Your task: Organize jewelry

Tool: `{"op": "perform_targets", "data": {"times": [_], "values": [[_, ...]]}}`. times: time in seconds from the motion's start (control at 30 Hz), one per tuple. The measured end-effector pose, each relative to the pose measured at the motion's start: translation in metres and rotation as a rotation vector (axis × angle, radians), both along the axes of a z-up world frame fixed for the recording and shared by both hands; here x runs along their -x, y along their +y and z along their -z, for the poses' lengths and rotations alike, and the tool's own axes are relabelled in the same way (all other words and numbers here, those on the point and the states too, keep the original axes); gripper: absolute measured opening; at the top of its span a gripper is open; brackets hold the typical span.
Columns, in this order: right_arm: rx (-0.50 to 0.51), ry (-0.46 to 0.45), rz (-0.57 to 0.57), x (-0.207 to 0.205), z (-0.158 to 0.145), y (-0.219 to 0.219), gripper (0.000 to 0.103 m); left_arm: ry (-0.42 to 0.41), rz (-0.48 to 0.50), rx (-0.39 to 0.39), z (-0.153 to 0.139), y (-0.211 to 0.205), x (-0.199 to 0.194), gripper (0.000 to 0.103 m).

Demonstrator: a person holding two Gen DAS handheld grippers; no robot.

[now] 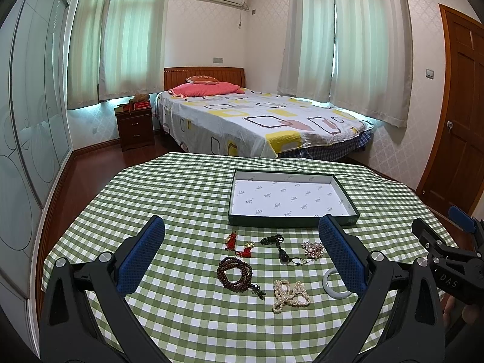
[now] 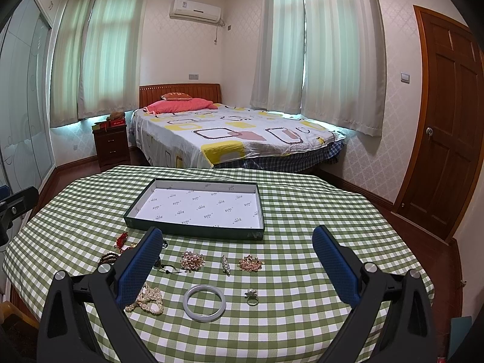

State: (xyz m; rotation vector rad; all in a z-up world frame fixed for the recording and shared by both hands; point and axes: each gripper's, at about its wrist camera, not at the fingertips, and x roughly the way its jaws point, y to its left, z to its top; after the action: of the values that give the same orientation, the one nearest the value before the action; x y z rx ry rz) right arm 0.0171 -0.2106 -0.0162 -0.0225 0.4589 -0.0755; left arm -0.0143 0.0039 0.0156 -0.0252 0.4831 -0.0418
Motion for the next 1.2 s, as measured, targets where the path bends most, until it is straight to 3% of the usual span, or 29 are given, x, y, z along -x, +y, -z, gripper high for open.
{"op": "perform_targets", "data": {"times": [0.8,1.2], "values": [[-0.004,0.011,-0.001,-0.005,0.011,0.0,0.097,0.016,0.004,-0.01,0.012,0.004,-0.007,0.099],[0.035,0.037,-0.003,-0.03,0.06,-0.013,0.097,0.153,-0.012,-0.04,0.09,0.027,-0.055,0.099]]}}
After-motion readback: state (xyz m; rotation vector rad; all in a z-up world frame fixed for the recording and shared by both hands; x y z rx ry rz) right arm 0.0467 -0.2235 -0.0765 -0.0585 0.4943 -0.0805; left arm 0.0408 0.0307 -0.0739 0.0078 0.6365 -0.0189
